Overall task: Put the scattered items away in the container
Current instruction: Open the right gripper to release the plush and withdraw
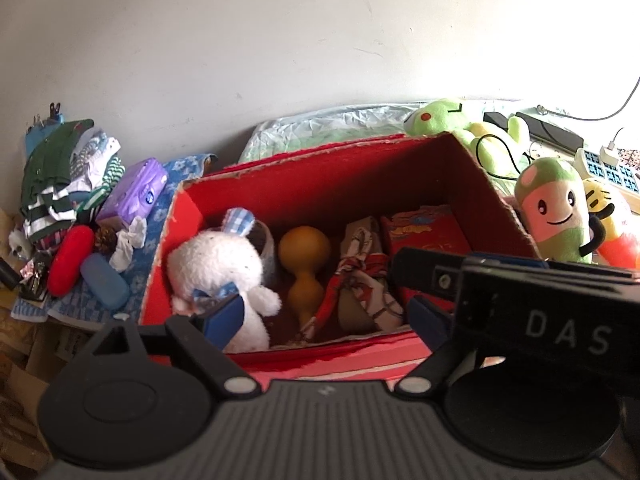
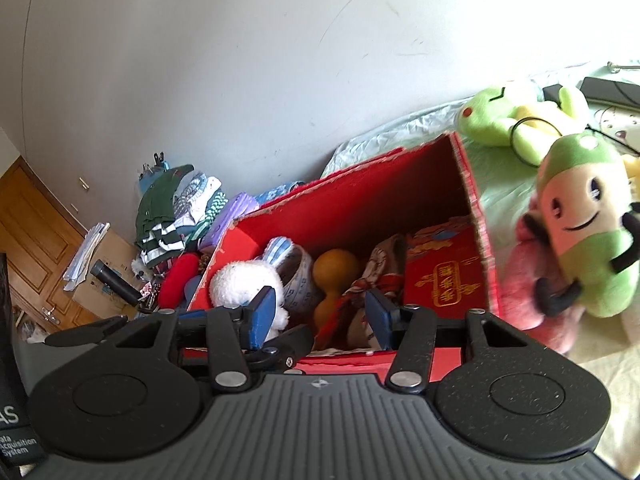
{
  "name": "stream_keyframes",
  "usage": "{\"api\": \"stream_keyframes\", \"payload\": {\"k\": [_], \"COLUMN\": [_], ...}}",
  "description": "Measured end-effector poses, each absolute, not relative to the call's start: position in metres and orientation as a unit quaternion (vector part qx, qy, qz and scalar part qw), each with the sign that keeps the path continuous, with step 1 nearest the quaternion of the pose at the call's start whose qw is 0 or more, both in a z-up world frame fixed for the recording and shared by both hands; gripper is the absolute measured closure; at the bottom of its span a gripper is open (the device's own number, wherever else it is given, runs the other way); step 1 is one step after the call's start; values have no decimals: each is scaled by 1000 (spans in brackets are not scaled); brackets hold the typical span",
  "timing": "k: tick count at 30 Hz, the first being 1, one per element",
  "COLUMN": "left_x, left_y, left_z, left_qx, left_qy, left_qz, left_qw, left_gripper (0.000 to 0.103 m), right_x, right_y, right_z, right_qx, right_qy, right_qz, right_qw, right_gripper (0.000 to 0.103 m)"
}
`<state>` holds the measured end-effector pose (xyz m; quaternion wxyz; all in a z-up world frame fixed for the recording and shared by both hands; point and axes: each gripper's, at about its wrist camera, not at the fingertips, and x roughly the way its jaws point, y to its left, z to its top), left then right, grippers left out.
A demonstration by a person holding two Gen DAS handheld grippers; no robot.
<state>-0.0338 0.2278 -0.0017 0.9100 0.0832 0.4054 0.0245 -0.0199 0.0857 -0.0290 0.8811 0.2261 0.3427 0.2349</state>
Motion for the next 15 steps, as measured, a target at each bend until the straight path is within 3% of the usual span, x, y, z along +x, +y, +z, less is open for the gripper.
{"api": "stream_keyframes", "payload": {"k": [15], "left_x": [-32], "left_y": [117], "left_z": [7], "left_qx": [102], "left_qy": [399], "left_qz": [16], "left_qw": [911], "left_gripper": [10], "right_x": [-27], "right_y": [-24], "right_z": [-32], "right_qx": [225], "right_qy": [337], "right_qz": [183], "right_qw": [896], "right_gripper": [49]}}
